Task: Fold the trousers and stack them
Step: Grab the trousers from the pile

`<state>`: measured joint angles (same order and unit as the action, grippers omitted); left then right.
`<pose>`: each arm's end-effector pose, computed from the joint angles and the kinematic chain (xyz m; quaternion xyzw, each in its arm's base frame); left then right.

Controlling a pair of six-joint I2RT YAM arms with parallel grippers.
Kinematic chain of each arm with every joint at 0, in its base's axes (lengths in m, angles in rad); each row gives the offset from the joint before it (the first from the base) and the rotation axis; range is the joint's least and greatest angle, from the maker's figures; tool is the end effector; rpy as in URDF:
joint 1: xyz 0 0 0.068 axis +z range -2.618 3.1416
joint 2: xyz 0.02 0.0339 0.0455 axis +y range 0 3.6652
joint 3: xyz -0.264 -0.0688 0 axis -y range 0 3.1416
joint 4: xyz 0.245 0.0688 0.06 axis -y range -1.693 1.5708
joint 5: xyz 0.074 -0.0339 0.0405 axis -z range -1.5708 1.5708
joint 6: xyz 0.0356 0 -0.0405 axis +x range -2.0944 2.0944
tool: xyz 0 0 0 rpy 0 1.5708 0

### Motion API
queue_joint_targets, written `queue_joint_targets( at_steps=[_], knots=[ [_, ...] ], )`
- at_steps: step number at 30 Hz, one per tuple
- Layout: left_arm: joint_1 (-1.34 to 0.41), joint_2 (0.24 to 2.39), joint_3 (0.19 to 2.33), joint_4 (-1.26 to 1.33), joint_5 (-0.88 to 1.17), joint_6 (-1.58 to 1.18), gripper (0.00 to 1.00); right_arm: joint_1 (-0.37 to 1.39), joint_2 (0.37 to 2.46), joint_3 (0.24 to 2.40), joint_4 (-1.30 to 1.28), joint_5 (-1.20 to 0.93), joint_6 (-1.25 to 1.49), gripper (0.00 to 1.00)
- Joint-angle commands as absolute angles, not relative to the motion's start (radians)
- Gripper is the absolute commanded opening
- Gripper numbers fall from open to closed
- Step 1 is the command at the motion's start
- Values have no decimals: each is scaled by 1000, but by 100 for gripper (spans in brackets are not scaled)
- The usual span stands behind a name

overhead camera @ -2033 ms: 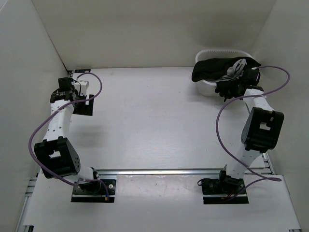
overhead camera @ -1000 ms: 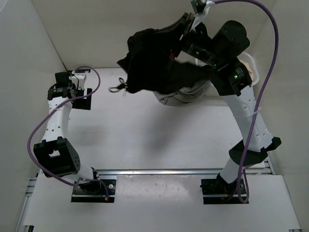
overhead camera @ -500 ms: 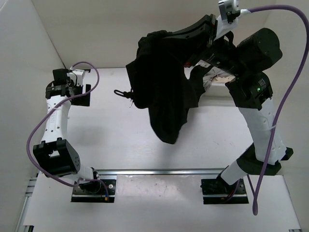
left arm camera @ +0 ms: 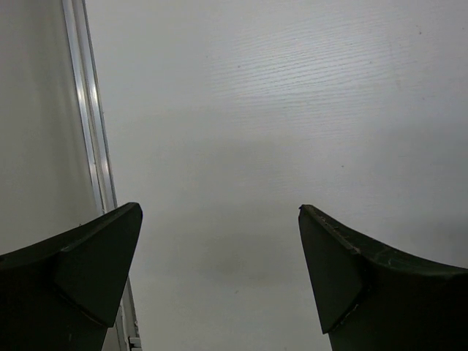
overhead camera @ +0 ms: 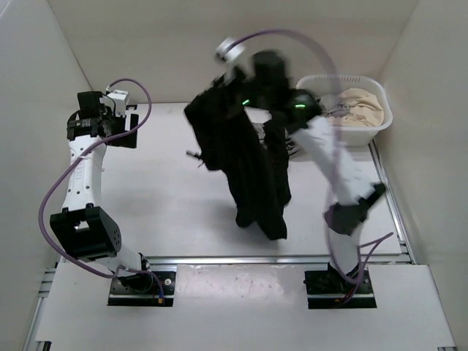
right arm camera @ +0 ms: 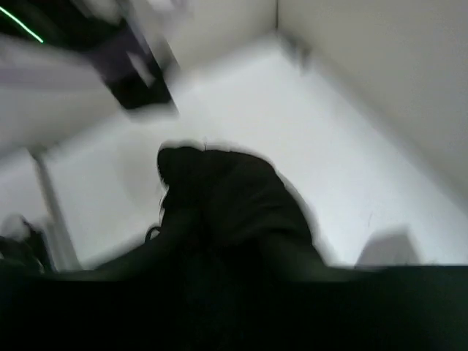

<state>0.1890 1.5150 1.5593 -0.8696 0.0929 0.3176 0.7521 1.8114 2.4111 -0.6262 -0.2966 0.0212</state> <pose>0.3165 0.0572 0.3675 0.0767 0.9273 0.0493 0.3630 0.2553 0.2531 0.5548 -0.3495 0.6249 0.3582 0.5992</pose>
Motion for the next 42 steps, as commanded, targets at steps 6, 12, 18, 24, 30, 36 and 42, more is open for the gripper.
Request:
queue_joint_targets(
  at_steps=[6,12,18,24,30,36,42],
  knots=[
    [147,1514,1539,-879,100,350,100,748,1883,1949,-866,15,-8,99],
    [110,1523,1488,-879,89,350,100,359,1619,1421,-468,-57,411,91],
    [-20,1546,1443,-879,244,405,100,273,1562,1172,-255,99,541,96],
    [-405,1667,1405,-835,192,561,100,233,1693,1199,-104,209,626,97],
    [-518,1845,1302,-703,48,585,100,242,1850,1380,-170,369,626,97],
    [-518,1988,1345,-658,100,551,100,242,1980,1514,-206,399,597,97],
    [-518,2029,1183,-658,26,541,41,242,2002,1526,-206,390,673,72]
  ],
)
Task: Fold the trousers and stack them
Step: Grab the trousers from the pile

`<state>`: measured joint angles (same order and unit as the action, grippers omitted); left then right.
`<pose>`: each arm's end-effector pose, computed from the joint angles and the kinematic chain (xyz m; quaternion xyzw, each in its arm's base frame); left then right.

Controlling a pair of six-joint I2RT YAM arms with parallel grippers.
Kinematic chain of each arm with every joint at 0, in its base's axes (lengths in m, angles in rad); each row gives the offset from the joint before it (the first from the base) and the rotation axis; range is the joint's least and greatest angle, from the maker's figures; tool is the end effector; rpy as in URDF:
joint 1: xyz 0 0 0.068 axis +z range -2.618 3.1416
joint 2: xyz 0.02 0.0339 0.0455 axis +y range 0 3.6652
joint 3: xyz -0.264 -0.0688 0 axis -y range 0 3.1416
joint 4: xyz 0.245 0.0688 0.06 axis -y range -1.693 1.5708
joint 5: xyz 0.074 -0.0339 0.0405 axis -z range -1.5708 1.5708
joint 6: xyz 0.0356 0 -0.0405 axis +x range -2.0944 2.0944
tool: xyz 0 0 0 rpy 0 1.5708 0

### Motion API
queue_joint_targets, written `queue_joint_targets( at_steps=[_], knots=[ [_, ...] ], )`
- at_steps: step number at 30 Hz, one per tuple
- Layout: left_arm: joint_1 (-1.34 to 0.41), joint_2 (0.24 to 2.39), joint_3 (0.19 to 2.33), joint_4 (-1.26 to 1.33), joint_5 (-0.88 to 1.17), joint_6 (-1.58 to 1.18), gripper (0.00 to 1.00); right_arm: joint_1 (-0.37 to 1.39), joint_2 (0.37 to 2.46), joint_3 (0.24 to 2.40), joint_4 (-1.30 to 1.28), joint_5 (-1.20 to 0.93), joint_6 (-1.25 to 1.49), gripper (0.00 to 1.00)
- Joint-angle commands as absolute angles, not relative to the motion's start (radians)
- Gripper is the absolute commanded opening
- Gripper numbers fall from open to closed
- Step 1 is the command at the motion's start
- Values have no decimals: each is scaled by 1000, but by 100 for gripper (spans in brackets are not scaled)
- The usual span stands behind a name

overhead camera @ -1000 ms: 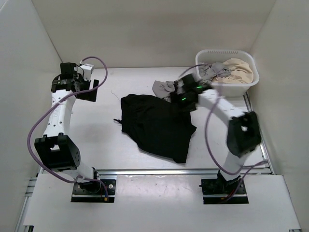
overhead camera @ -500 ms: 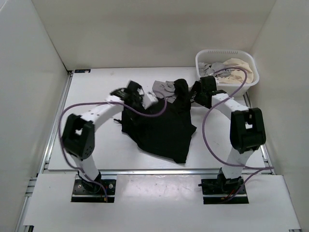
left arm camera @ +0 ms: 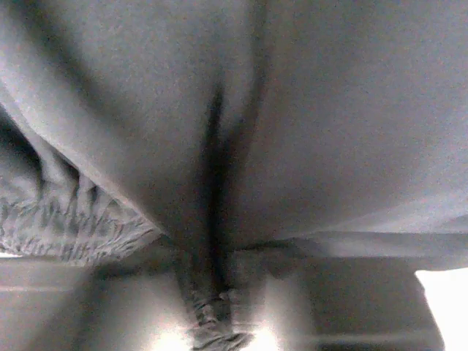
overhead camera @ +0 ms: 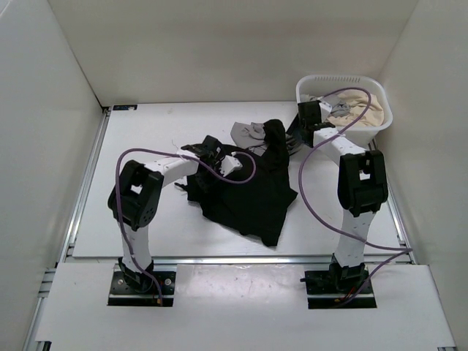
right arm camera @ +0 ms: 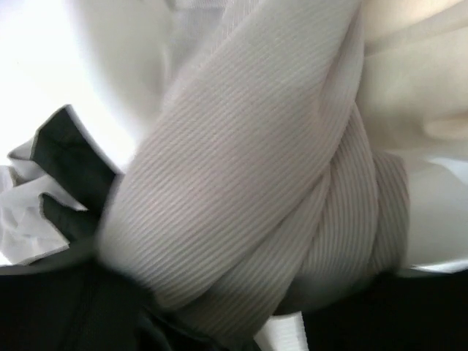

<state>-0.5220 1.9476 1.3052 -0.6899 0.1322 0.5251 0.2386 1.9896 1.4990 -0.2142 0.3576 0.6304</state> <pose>0.3228 -0.1911 0.1540 0.5021 0.8541 -0.0654 0.1188 0.4436 0.0951 0.2226 0.2471 0.8616 0.0274 0.4425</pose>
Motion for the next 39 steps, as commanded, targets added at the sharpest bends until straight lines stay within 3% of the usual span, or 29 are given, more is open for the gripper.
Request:
queue_joint_targets(
  at_steps=[1,2,4,6,7,10,14,19,23,27,30,31,35,36,37,39],
  knots=[
    [-500,2014,1114,-658,-16,541,19,242,2002,1517,-206,390,683,66],
    [-488,1988,1080,-658,-40,541,14,242,2002,1517,-206,390,683,53],
    [-444,1951,1020,-658,-90,541,14,242,2002,1517,-219,381,693,35],
    [-344,1884,942,-658,-124,561,14,242,1954,1497,-219,380,704,8],
    [-304,1864,919,-658,-156,581,14,242,1935,1487,-219,370,704,0],
    [-135,1804,839,-631,-219,620,14,242,1855,1505,-219,313,687,0],
    [78,1761,893,-630,-285,653,14,221,1734,1597,-155,218,617,0],
    [172,1792,959,-630,-296,664,14,62,1712,1804,-31,184,678,0],
    [183,1802,983,-630,-296,644,14,-60,1839,1986,-49,238,778,0],
    [173,1802,996,-640,-262,626,14,-136,2148,2351,-221,152,816,0],
    [164,1802,1005,-649,-252,617,14,-161,2245,2436,-268,143,816,0],
    [164,1802,1005,-649,-252,617,14,-173,2261,2424,-268,132,816,3],
    [164,1802,1005,-658,-241,607,14,-227,2399,2506,-473,-33,847,82],
    [164,1802,1014,-667,-232,607,14,-238,2414,2507,-495,-161,832,94],
    [164,1802,1014,-676,-232,598,14,-238,2414,2507,-509,-213,793,99],
    [155,1792,1025,-686,-232,598,14,-200,2331,2496,-609,-206,670,99]
  ],
)
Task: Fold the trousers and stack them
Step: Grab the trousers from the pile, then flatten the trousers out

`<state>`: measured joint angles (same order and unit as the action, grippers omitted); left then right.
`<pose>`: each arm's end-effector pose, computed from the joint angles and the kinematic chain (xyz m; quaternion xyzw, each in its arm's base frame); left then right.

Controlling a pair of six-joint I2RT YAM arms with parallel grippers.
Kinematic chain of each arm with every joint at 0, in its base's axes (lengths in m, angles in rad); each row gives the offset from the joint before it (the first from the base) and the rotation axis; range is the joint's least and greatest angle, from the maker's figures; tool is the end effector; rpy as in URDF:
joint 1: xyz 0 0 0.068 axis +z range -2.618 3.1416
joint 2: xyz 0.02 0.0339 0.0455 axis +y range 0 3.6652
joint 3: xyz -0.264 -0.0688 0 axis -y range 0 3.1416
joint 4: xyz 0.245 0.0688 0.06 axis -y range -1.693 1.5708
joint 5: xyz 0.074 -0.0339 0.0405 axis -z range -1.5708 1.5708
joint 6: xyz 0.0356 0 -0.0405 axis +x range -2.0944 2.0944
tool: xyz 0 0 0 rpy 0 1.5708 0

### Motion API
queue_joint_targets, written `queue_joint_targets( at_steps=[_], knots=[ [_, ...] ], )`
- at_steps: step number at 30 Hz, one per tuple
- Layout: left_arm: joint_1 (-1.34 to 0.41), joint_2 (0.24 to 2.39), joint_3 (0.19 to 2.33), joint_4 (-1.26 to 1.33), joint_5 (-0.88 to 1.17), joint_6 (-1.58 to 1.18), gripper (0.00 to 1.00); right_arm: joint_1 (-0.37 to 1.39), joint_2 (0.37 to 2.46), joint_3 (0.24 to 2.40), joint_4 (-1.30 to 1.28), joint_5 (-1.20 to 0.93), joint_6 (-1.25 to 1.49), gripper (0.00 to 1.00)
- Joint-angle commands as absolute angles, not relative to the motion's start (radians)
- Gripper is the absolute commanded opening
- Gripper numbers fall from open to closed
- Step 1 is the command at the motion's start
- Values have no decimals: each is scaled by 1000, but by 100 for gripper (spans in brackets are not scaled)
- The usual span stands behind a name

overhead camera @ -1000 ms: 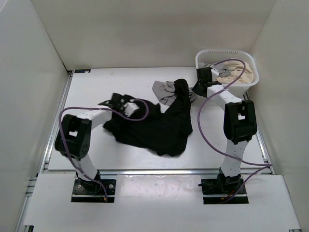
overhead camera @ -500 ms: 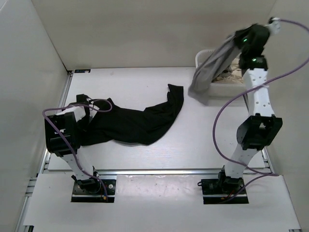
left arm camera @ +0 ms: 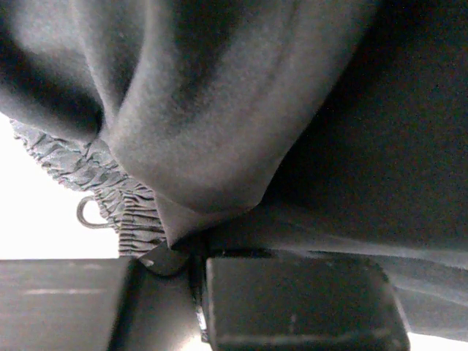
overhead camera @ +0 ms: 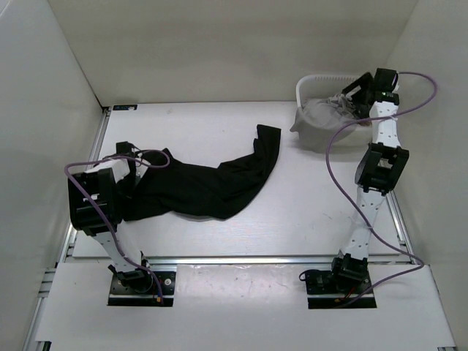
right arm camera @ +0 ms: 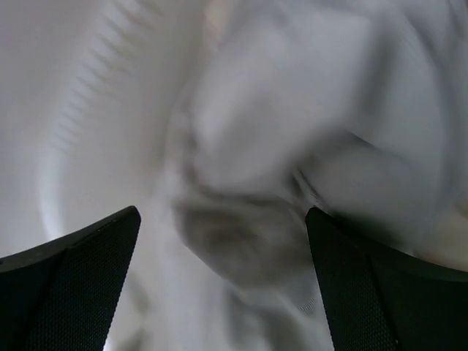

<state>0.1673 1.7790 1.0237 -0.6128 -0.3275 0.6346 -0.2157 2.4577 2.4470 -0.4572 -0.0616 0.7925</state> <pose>0.3094 0.0639 0.1420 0.2112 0.9587 0.1883 0.0286 0.5553 -0.1194 0.2883 0.3971 0.7533 0.1741 0.4946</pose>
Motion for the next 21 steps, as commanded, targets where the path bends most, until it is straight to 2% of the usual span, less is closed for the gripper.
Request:
queue_joint_targets(
  at_steps=[1,2,4,5,11,15,16,17,21],
  knots=[
    [155,1792,1035,-696,-232,598,14,-174,2283,2459,-645,-154,522,99],
    [144,1783,1049,-696,-232,598,14,-114,2164,2410,-669,-9,458,99],
    [134,1770,1066,-707,-232,598,14,-59,2038,2285,-669,130,350,99],
    [133,1770,1087,-718,-232,586,14,-11,1922,2160,-658,182,332,99],
    [124,1729,1173,-799,-138,534,14,219,1631,1823,-617,379,174,99],
    [66,1628,1245,-834,-46,522,14,386,1597,1689,-598,304,117,99],
    [40,1568,1270,-845,-26,546,14,409,1597,1662,-562,237,100,99],
    [6,1537,1299,-845,-26,564,14,441,1597,1617,-537,46,86,99],
    [-158,1465,1564,-842,50,627,14,485,1681,1617,-503,-116,104,99]
  ],
)
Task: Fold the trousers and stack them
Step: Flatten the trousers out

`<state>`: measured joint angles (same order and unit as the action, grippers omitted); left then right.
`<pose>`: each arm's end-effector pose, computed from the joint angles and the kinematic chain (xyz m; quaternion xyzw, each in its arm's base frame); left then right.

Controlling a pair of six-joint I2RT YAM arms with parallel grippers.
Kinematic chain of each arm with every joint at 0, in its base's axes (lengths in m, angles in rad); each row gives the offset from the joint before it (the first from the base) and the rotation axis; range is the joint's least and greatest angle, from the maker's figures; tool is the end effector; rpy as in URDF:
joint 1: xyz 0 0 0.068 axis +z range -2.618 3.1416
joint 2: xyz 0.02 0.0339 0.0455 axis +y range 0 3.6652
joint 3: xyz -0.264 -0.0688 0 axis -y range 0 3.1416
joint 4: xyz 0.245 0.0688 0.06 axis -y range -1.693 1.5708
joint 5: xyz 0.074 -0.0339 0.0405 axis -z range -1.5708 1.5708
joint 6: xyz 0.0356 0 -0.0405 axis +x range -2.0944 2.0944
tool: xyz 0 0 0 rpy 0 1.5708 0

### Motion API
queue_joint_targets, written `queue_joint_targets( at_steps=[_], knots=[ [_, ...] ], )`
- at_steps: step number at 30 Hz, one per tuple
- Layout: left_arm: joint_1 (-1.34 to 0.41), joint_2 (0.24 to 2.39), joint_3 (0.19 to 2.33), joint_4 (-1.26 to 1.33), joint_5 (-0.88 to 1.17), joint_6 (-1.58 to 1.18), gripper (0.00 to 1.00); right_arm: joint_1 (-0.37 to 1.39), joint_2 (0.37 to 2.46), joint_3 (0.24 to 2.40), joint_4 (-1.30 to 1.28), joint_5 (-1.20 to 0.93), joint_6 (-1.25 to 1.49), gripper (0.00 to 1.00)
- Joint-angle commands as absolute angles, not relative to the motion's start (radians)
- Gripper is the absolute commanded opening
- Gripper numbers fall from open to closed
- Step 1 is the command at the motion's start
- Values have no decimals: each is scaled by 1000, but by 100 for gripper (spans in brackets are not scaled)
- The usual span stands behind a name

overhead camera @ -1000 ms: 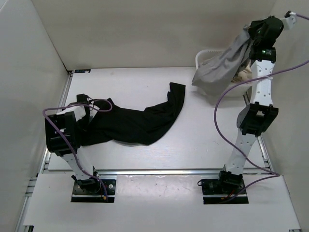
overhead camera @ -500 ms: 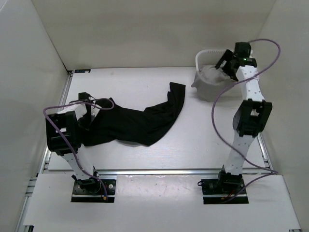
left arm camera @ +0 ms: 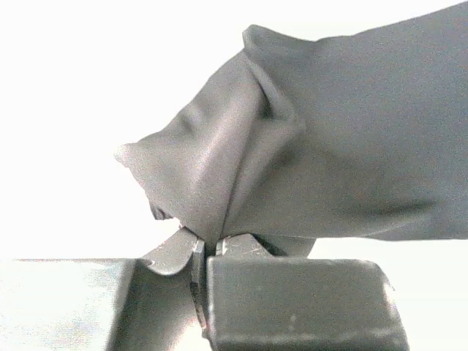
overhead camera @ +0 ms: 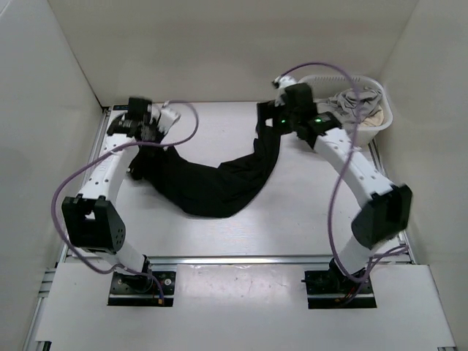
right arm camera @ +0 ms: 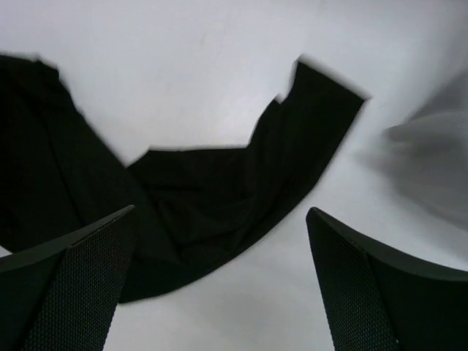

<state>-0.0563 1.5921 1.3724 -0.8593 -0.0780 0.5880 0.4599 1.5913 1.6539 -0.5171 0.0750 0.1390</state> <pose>0.3291 -0.0158 0.2861 0.2978 0.9223 0.1004 0.2248 0.3279 0.1594 0.4046 -0.1158 0.8399 0.1257 0.5151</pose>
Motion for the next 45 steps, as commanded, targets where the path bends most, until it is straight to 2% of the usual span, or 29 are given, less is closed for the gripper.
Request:
queue_joint_targets(
  at_steps=[1,4,6,7,8,11,12,14,15,17,20,23,25,28,31,33,35,36,37,38,40,41,42,44,45],
  knots=[
    [-158,1494,1739,-863,76,618,14,485,1703,1617,-494,-136,118,99],
    [-182,1580,1954,-890,130,618,14,494,1893,1696,-514,-72,138,99],
    [-202,1623,1986,-890,106,630,14,503,2067,1802,-618,41,152,98],
    [-202,1634,1997,-890,97,630,14,503,2068,1863,-659,66,161,96],
    [-216,1653,2023,-890,97,630,14,503,2176,1979,-731,75,161,92],
    [-225,1666,2098,-868,106,563,14,512,2293,2065,-769,39,175,84],
    [-225,1680,2124,-859,106,548,14,535,2293,2056,-769,26,175,71],
    [-225,1693,2189,-844,94,502,14,560,2293,2025,-758,-7,141,53],
    [-225,1706,2263,-833,94,502,14,584,2278,2004,-744,-87,121,39],
    [-225,1716,2369,-789,30,503,14,613,2223,1932,-724,-176,75,29],
    [-225,1727,2453,-647,-136,569,14,679,2137,1910,-689,-296,45,23],
    [-225,1753,2586,-571,-192,627,14,742,2115,2014,-689,-374,44,23],
    [-225,1766,2664,-560,-126,658,14,764,2106,2136,-699,-406,70,23],
    [-225,1766,2706,-560,46,631,14,752,2007,2132,-646,-445,129,24],
    [-247,1753,2616,-606,200,609,14,677,1837,1964,-611,-373,197,34],
    [-265,1738,2524,-702,303,609,14,586,1691,1786,-640,-298,247,47],
    [-297,1726,2373,-767,478,563,14,517,1587,1665,-707,-142,316,47],
    [-317,1726,2321,-791,515,540,14,449,1480,1608,-730,-88,334,57],
    [-349,1726,2272,-834,529,520,14,411,1427,1513,-753,-31,354,60],
    [-473,1762,2141,-883,529,508,20,309,1335,1464,-832,57,389,69],
    [-573,1795,2067,-922,496,508,42,255,1224,1453,-857,127,390,77],
    [-668,1811,2036,-942,441,508,81,224,1198,1441,-857,188,390,81],
    [-713,1851,2017,-956,414,517,98,215,1162,1440,-871,218,390,91],
    [-788,1879,2034,-965,368,499,100,195,1150,1471,-884,238,380,98],
    [-788,1888,2080,-965,358,489,100,183,1150,1471,-884,213,368,98]
  ],
)
